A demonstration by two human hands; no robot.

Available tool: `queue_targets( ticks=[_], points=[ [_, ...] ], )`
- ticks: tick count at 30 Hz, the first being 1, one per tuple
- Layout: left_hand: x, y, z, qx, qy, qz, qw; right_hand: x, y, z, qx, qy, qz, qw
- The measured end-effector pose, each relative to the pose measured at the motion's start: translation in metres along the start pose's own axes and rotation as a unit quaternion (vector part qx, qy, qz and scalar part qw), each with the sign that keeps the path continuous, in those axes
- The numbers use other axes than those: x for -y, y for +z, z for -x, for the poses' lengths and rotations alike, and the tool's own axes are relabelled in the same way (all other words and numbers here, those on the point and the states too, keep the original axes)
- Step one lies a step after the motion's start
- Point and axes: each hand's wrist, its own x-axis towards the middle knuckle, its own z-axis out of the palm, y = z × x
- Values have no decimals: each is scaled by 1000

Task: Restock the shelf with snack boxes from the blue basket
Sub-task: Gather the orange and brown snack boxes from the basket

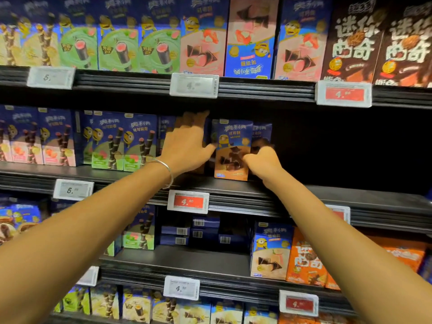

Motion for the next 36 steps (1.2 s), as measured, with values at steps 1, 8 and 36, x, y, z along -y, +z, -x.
queue_targets(
  ticks=[1,8,36],
  points=[
    [-1,-2,-3,14,21,-25,999,-1,2,-1,-4,0,5,1000],
    [-10,-20,-21,141,84,-133,978,3,14,-9,3,-13,127,992],
    [9,0,-36,63,101,-135,984,2,13,-8,-40,1,141,989]
  ],
)
